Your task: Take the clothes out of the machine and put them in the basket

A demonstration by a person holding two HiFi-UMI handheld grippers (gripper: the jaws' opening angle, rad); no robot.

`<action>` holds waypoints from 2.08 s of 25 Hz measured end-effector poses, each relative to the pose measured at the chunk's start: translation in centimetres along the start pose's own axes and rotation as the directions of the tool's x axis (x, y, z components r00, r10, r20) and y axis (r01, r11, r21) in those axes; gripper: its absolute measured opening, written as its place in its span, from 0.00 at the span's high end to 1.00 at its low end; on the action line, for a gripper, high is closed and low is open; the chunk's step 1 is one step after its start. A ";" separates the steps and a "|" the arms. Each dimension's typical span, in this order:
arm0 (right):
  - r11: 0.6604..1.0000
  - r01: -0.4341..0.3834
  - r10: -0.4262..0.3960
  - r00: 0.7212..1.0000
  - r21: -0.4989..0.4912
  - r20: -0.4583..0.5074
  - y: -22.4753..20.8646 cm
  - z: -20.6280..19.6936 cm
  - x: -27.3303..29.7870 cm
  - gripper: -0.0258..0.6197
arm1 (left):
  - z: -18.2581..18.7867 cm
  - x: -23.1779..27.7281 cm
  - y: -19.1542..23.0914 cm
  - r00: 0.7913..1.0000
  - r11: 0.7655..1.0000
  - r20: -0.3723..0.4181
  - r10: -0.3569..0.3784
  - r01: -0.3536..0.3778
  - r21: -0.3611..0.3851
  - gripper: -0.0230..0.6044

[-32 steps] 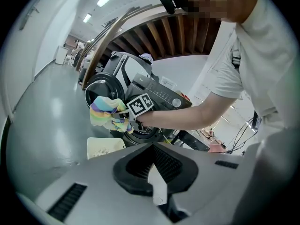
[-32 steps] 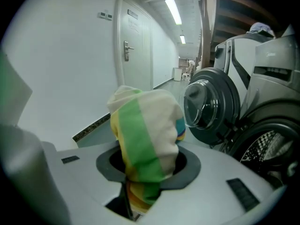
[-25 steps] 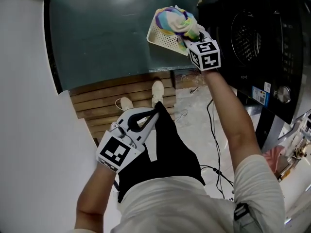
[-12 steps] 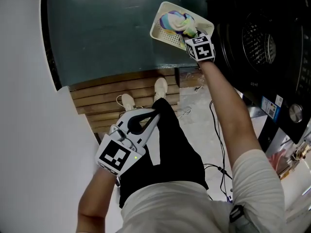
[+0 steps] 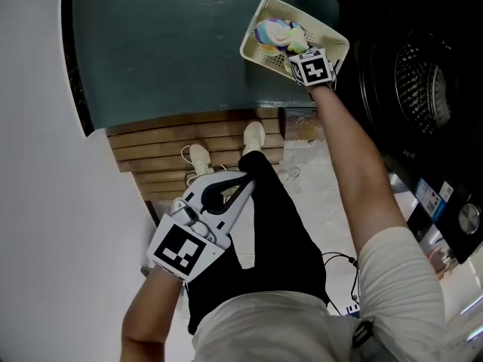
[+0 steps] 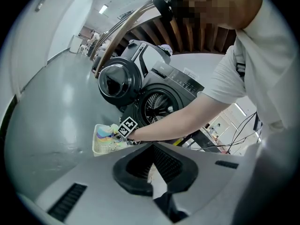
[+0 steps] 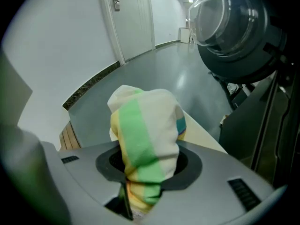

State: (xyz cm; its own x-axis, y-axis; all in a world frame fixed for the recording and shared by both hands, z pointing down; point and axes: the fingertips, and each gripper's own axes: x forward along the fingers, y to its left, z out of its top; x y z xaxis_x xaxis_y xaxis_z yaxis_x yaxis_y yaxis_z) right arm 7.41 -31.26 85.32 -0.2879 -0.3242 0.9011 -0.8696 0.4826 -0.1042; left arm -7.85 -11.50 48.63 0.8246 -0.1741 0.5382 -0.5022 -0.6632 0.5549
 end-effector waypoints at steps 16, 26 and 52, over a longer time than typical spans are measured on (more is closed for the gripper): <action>0.987 -0.017 0.030 0.997 0.159 -0.076 -1.9 -2.1 2.7 0.58 | 0.1 2.3 0.6 1.000 1.000 -0.022 0.000 0.000 -0.030 0.97; 0.983 0.006 0.000 0.999 0.185 -0.036 -1.6 -1.7 -2.0 0.58 | 2.3 1.4 -1.3 0.999 0.999 -0.006 -0.037 0.037 0.021 0.97; 0.970 -0.049 -0.008 0.972 0.237 0.234 7.4 2.1 -25.7 0.84 | 8.6 -6.8 -8.9 0.996 0.972 -0.009 -0.092 0.092 0.215 0.97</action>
State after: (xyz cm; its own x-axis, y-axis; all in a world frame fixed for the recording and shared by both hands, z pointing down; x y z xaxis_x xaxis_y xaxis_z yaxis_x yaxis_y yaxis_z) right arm 7.50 -21.05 60.56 -0.3666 -0.5099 0.7782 -0.9248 0.2914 -0.2447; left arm -6.73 -10.64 34.60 0.8651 -0.1055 0.4904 -0.3561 -0.8177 0.4523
